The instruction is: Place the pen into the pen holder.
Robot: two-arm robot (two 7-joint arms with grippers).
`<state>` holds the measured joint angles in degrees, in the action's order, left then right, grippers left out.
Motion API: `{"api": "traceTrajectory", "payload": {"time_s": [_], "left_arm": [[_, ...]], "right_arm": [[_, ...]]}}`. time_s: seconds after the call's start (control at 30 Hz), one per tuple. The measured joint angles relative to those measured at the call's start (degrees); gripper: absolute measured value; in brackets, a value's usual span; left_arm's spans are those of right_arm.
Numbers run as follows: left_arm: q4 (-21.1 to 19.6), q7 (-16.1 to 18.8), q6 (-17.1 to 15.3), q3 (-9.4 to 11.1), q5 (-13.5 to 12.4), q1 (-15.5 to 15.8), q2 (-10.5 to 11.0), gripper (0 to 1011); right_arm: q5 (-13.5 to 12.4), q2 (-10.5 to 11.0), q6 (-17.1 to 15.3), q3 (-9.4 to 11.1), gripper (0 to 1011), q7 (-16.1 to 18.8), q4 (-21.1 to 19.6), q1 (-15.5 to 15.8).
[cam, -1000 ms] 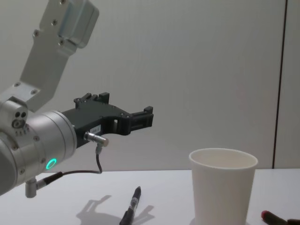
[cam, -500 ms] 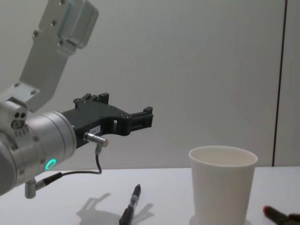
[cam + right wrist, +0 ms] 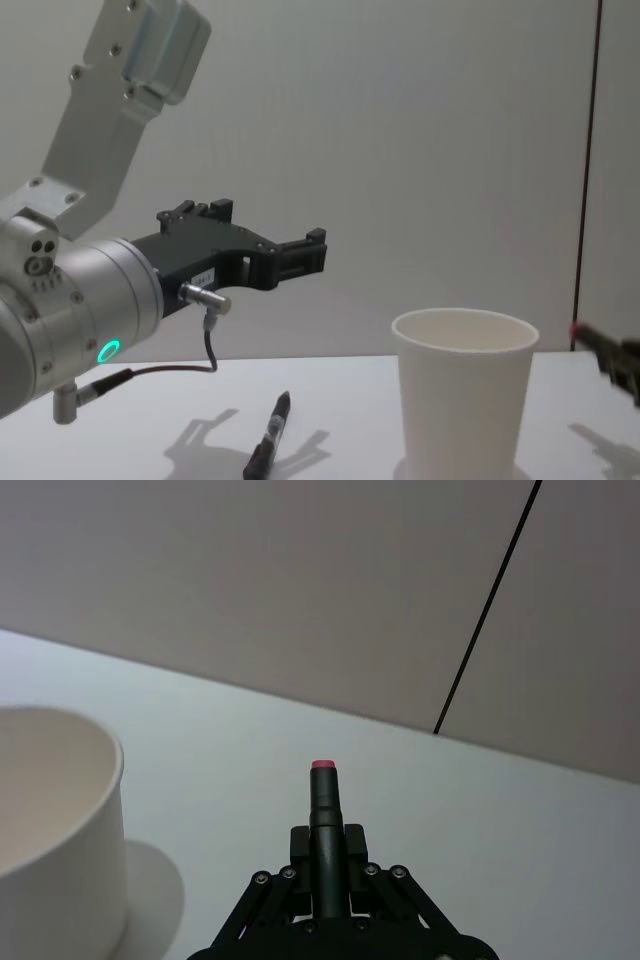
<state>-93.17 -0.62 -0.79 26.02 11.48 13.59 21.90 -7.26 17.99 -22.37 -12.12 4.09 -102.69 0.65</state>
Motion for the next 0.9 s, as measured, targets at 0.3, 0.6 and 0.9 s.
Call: {"api": "traceTrajectory", "payload": {"time_s": [0.3, 0.6, 0.9], "left_arm": [[0.0, 0.0, 0.0, 0.0, 0.0, 0.0, 0.0, 1001], [0.0, 0.0, 0.0, 0.0, 0.0, 0.0, 0.0, 1001], [0.0, 0.0, 0.0, 0.0, 0.0, 0.0, 0.0, 1001]], "right_arm": [[2.5, -0.8, 5.0, 0.3, 190, -1.9, -0.9, -1.9], [5.3, -1.9, 9.9, 0.7, 190, -3.8, -1.4, -4.3], [7.9, -2.9, 14.6, 1.0, 190, -5.4, -1.4, -6.7]]}}
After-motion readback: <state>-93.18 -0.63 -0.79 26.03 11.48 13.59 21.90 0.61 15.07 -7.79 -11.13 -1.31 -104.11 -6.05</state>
